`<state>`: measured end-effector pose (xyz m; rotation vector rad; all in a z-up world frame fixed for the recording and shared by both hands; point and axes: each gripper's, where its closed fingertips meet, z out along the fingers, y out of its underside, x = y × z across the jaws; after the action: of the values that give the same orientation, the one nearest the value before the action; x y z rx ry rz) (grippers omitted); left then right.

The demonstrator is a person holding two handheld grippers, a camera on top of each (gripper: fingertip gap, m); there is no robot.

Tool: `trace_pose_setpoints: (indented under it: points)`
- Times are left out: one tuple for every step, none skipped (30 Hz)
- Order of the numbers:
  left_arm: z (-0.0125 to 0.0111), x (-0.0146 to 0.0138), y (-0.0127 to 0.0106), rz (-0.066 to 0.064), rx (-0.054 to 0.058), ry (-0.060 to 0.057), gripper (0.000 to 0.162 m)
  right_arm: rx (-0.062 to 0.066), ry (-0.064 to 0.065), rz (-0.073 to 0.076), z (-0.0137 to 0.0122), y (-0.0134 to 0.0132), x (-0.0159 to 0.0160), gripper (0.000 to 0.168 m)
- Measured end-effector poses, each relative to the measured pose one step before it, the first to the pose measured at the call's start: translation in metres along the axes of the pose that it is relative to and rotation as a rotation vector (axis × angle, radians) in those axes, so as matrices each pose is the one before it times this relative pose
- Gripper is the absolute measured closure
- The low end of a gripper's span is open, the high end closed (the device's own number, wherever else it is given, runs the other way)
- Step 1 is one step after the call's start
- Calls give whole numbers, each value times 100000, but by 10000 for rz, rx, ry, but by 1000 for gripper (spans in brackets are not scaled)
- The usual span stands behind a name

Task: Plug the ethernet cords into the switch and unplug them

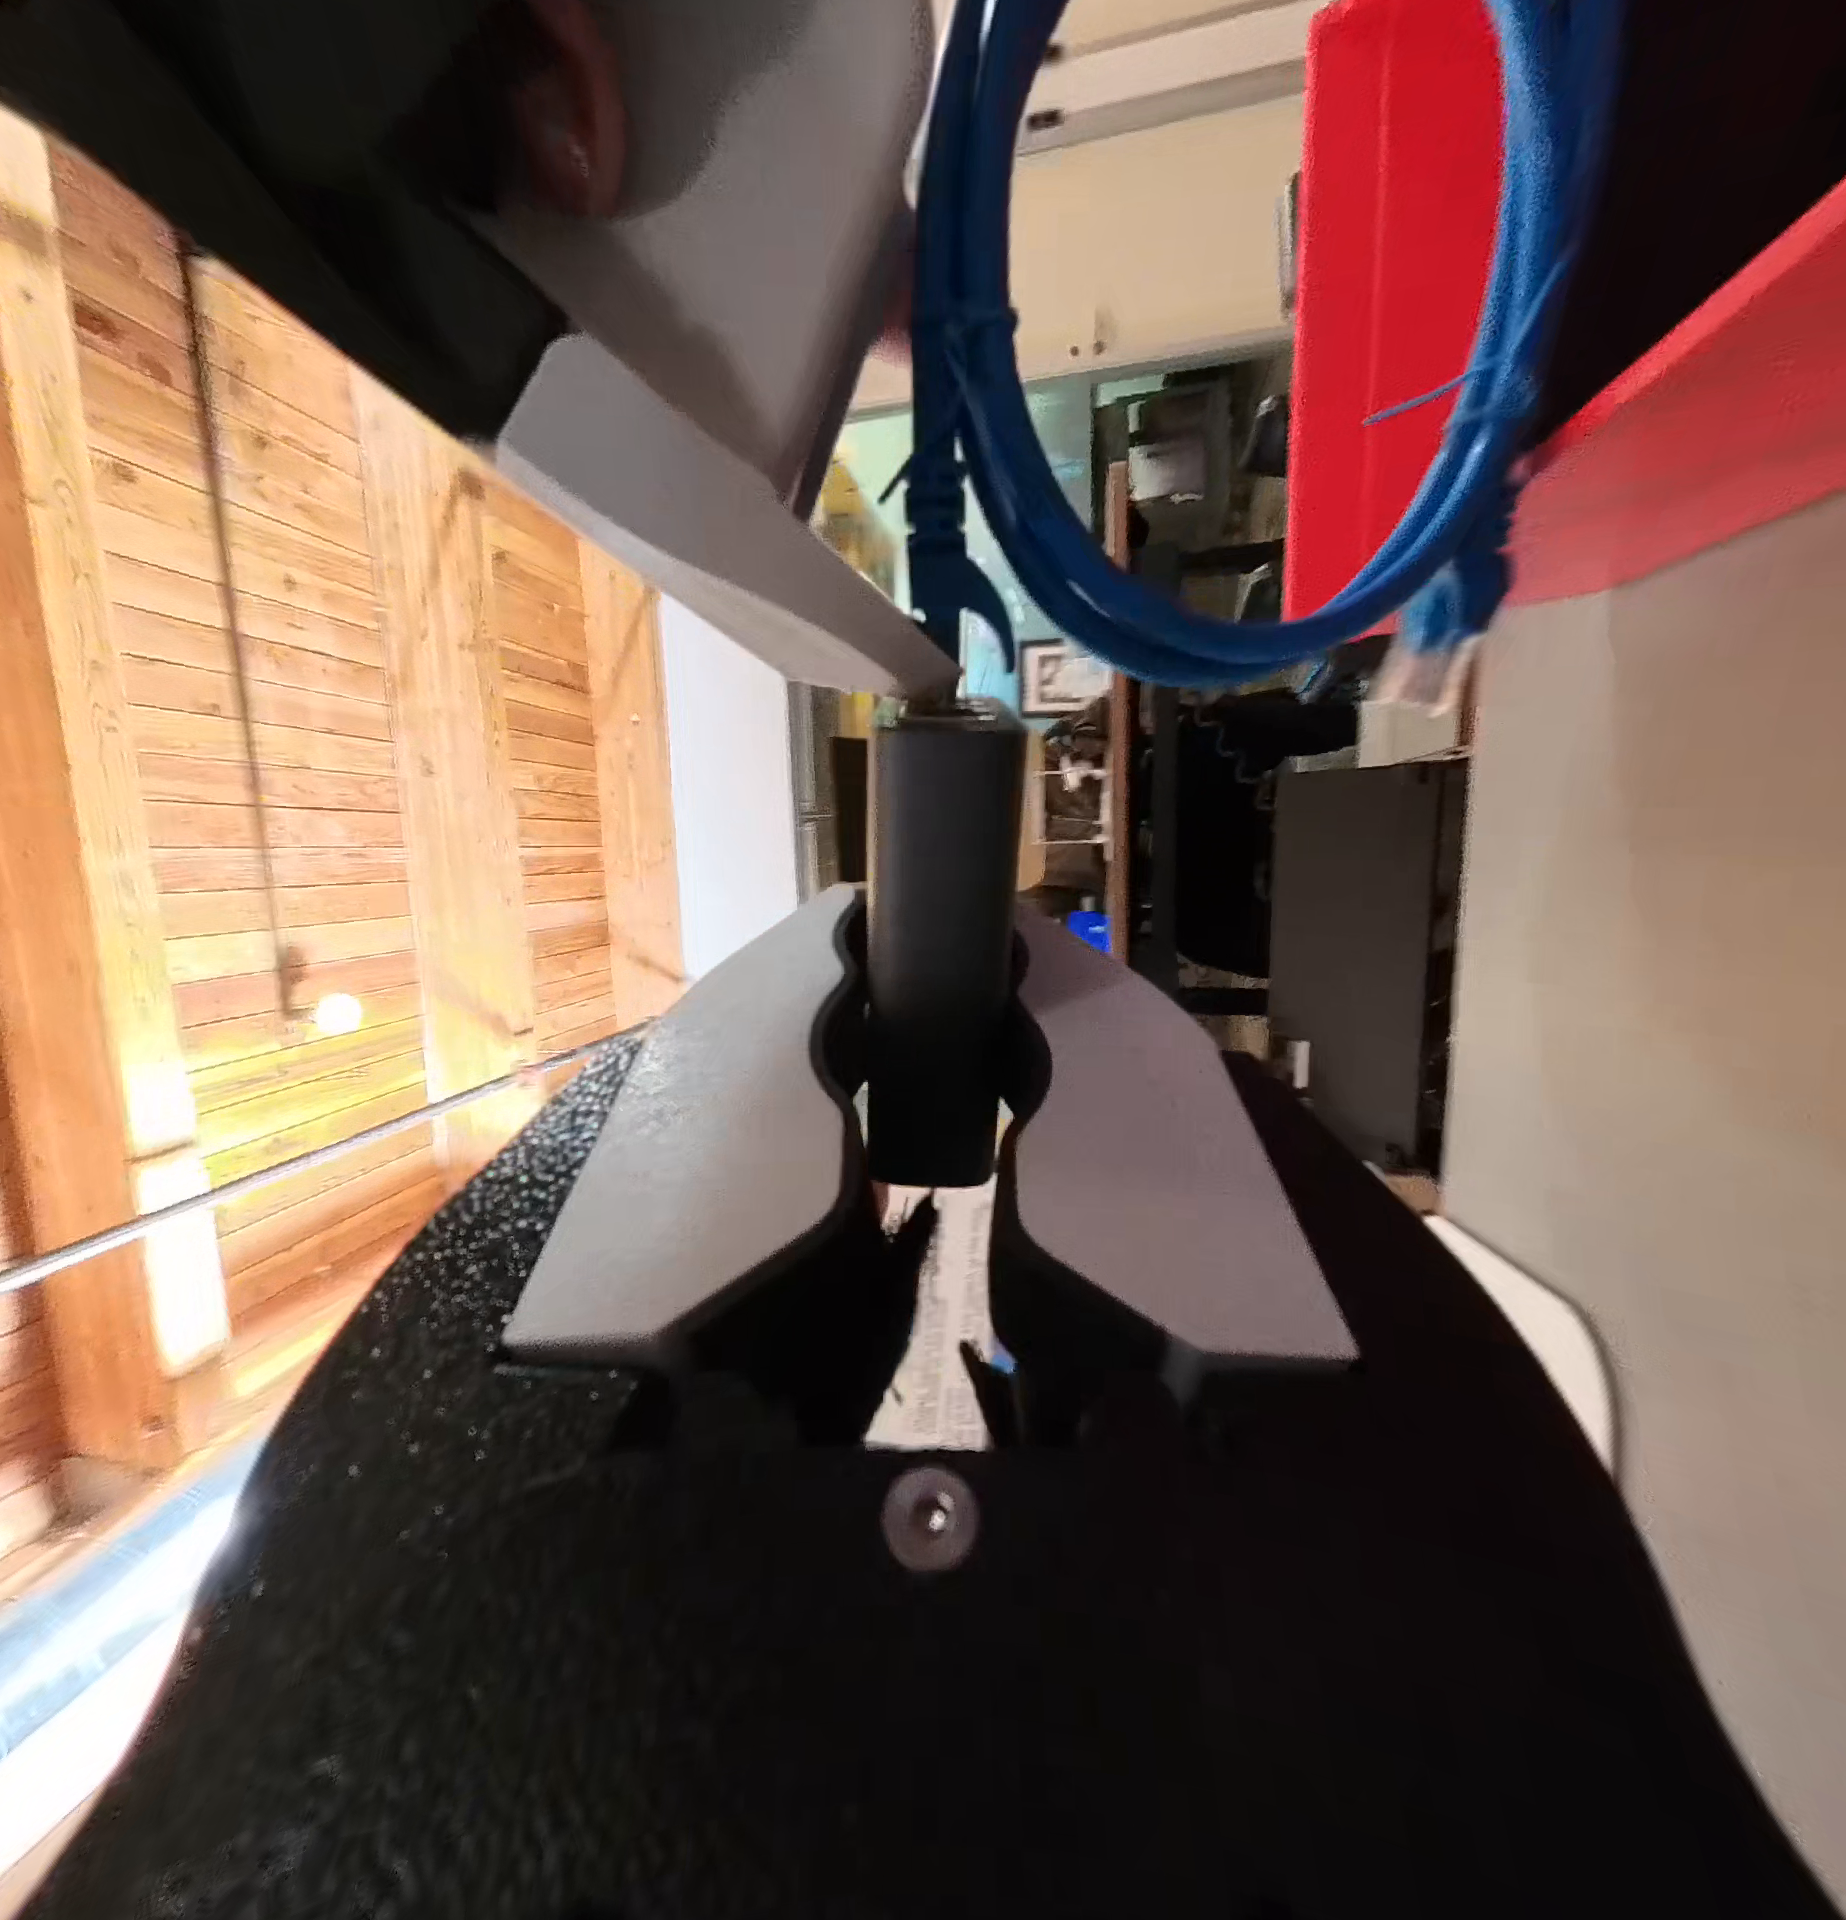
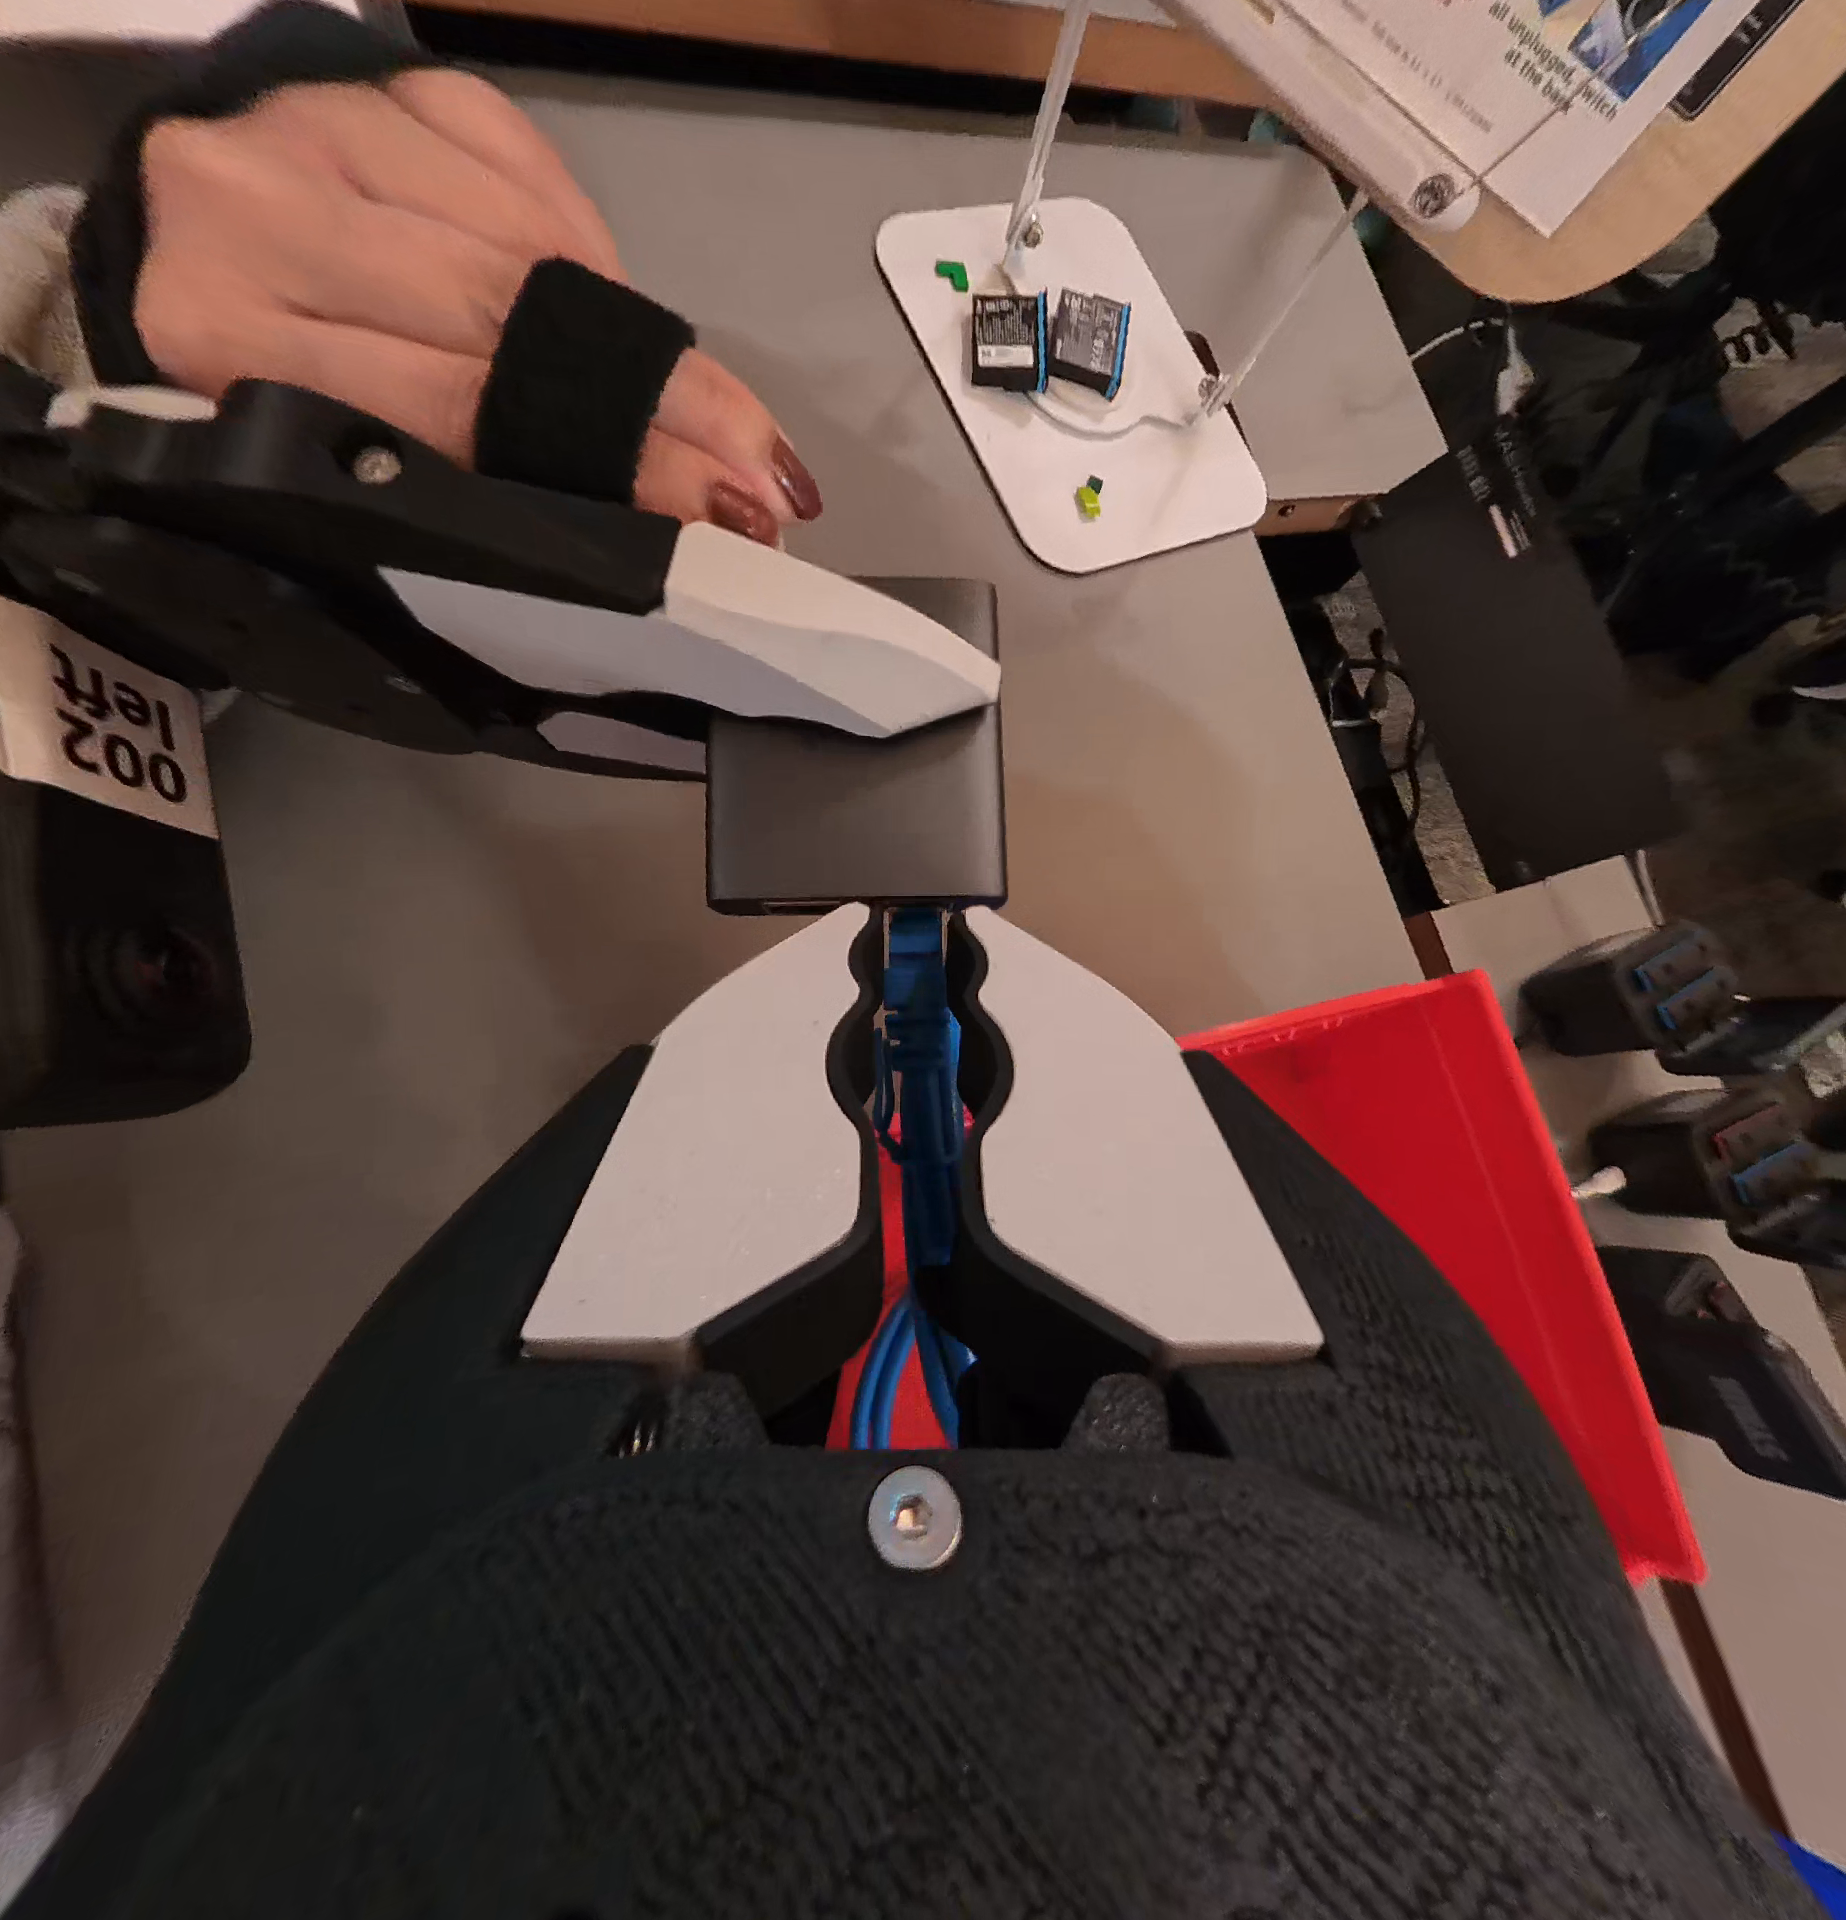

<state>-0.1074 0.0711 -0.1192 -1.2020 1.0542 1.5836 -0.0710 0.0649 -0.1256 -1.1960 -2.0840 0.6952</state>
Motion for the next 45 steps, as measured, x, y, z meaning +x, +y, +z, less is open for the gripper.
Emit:
trace_pose_setpoints:
  points:
    - [232, 553, 64, -288, 16, 352, 142, -90, 138, -144, 237, 314, 170, 159]
    - [255, 272, 148, -241, -68, 194, 142, 102, 154, -117, 126, 115, 250, 159]
    - [104, -106, 102, -190, 41, -38, 142, 291, 66, -72, -105, -199, 160, 158]
    - [7, -160, 253, -186, 35, 6, 142, 516, 110, -49, -384, -548, 181, 157]
    - [40, -2, 573, -264, -86, 195, 142, 670, 367, -148, -695, -790, 476, 151]
    - [32, -191, 774, -325, -134, 85, 141, 676, 471, -290, -881, -830, 602, 142]
    - [-9, -318, 748, -363, -99, 67, 141, 655, 460, -334, -896, -792, 550, 135]
    - [-5, -191, 597, -486, -79, 265, 139, 669, 362, -412, -801, -772, 298, 129]
    - [-51, -216, 390, -531, -42, 265, 141, 610, 422, -523, -645, -682, 219, 126]
    - [-92, -58, 212, -498, -13, 337, 141, 465, 365, -672, -408, -514, -3, 125]
    - [-142, 182, -36, -430, 107, 440, 141, 269, 247, -782, -148, -325, -335, 124]
    - [-156, 230, -146, -358, 137, 399, 141, -29, 264, -839, 124, -54, -421, 124]
    - [-157, 223, -159, -199, 92, 325, 141, -305, 87, -967, 382, 245, -725, 123]
    - [-163, 213, -214, -71, 72, 257, 141, -386, -105, -985, 528, 266, -1033, 121]
    - [-186, 233, -275, -30, 72, 240, 141, -363, -31, -901, 604, 154, -901, 120]
    - [-188, 410, -312, -25, 42, 357, 141, -281, 18, -874, 579, -9, -756, 120]
    - [-184, 445, -314, -53, -10, 375, 141, -150, 124, -762, 481, -241, -508, 120]
    - [-192, 357, -305, 46, -76, 283, 141, -70, 135, -625, 369, -354, -331, 121]
    - [-243, 86, -309, 225, -60, 12, 141, -50, 99, -491, 251, -350, -258, 125]
    - [-269, -29, -249, 283, -57, -84, 141, -61, 72, -333, 179, -246, -183, 129]
    - [-261, 93, -164, 217, -52, 55, 142, -61, -5, -203, 181, -158, -230, 132]
    - [-241, 224, -197, 155, 57, 168, 142, 6, 26, -98, 164, -180, -151, 132]
    - [-206, 207, -247, 141, 140, 135, 141, 89, 170, -35, 120, -224, 83, 133]
    - [-117, 126, -153, 134, 97, 67, 142, 108, 56, -73, 79, -202, -63, 138]
    - [-61, -141, 14, 80, -11, -101, 142, 5, -117, -117, 44, -26, -298, 145]
    - [-48, -71, -23, 132, 49, -66, 142, 30, 58, -13, 16, 8, 6, 145]
    - [-47, -120, -170, 62, 187, -114, 142, 99, -16, 185, -71, 1, 29, 147]
    - [-52, -103, -279, -104, 275, -62, 141, 173, -108, 393, -141, 0, 42, 148]
    - [-89, -188, -396, -275, 387, -83, 139, 210, -98, 525, -163, 55, 115, 148]
    - [-108, -331, -352, -400, 396, -120, 137, 281, -30, 566, -195, 55, 196, 149]
    - [-127, -253, -180, -466, 321, -8, 130, 229, 34, 497, -232, 159, 285, 148]
    - [-91, -64, -38, -480, 247, 175, 115, 178, 127, 472, -281, 250, 422, 148]
    - [-78, -158, -14, -479, 231, 121, 99, 288, 144, 570, -319, 142, 472, 148]
    - [-106, -170, -330, -487, 423, 78, 83, 447, -18, 635, -397, -74, 284, 149]
    - [-114, -166, -684, -680, 625, 77, 74, 566, -107, 695, -420, -271, 156, 148]
    - [-41, 37, -859, -815, 704, 227, 68, 551, 17, 787, -386, -328, 310, 148]
    - [41, 100, -879, -789, 743, 217, 67, 599, 47, 738, -359, -430, 329, 148]
    - [100, 113, -763, -674, 739, 154, 67, 709, -87, 646, -281, -609, 124, 148]
    - [111, 163, -604, -497, 690, 130, 70, 678, -262, 613, -135, -633, -118, 148]
    - [95, 104, -563, -369, 693, 27, 76, 493, -275, 581, -37, -436, -189, 148]
    - [38, 101, -576, -340, 688, -13, 84, 392, -250, 430, 62, -283, -261, 148]
    - [9, 321, -513, -272, 586, 131, 92, 307, -218, 265, 123, -197, -323, 148]
    - [-36, 540, -258, -88, 345, 299, 97, 314, -139, 205, 87, -262, -207, 148]
    - [-48, 183, -267, -122, 277, 87, 102, 239, -86, 195, -1, -254, -50, 148]
    - [-11, 72, -148, -98, 108, 47, 103, 101, -128, 155, -26, -130, -79, 148]
